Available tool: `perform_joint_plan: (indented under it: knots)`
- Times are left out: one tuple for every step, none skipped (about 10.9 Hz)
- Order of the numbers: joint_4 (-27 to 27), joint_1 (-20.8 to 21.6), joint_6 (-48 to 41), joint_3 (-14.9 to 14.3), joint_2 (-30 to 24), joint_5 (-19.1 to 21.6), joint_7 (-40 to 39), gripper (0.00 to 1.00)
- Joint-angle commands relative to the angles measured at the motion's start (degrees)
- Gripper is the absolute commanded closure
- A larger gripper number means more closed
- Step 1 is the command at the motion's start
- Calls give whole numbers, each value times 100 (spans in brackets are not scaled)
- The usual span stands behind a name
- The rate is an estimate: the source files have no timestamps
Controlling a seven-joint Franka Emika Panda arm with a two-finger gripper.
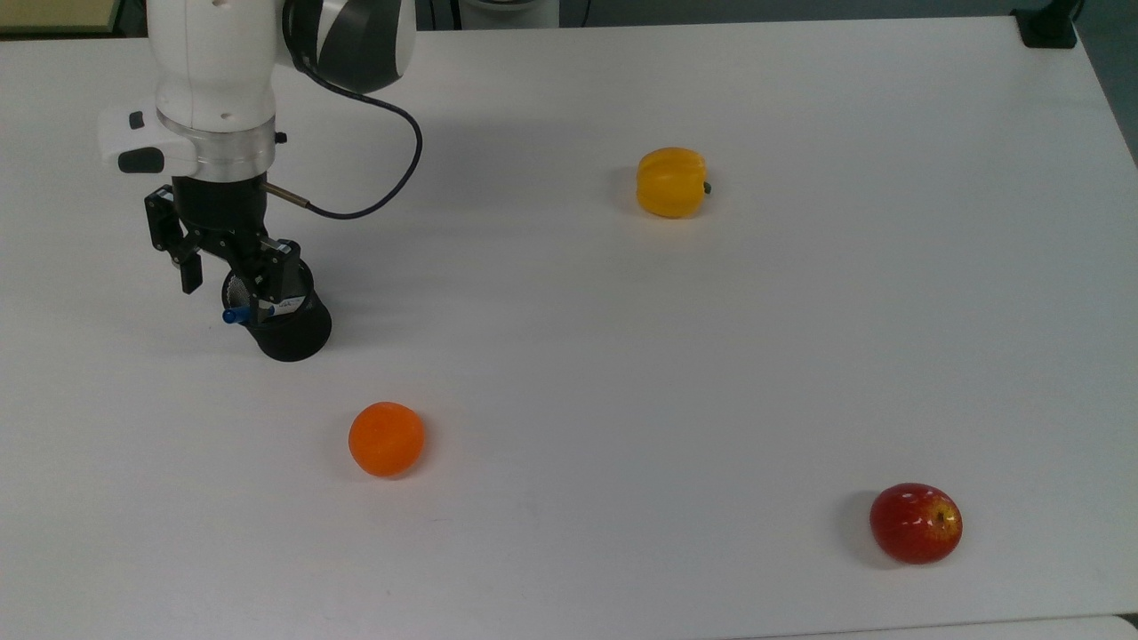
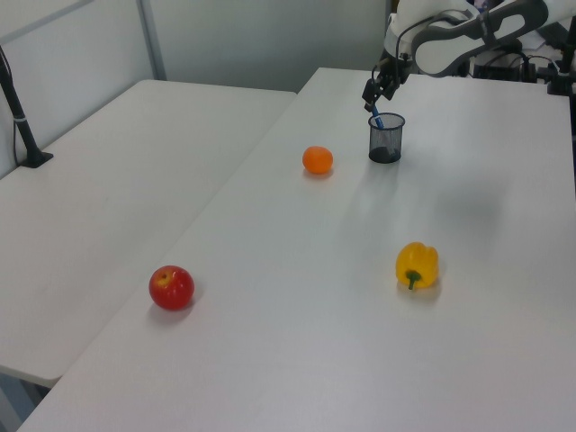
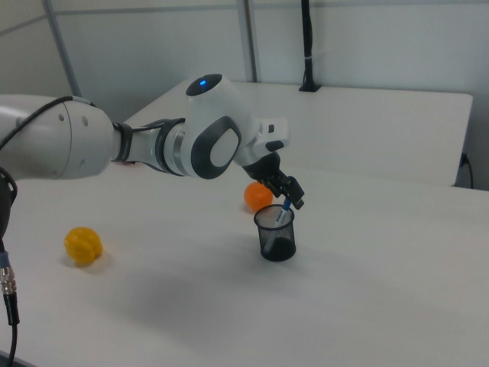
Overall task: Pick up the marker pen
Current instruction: 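Lower the gripper and close it on the blue-capped marker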
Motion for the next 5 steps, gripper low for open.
perform_joint_plan:
  knots:
    - [65, 60, 202, -25, 117, -248, 306, 47]
    - [65, 60, 203, -25, 126, -275, 314, 51]
    - [65, 60, 237, -25, 126, -275, 314, 56]
    - [56, 60, 316, -25, 135, -275, 314, 62]
    - [48, 69, 326, -25, 152, -275, 323, 67]
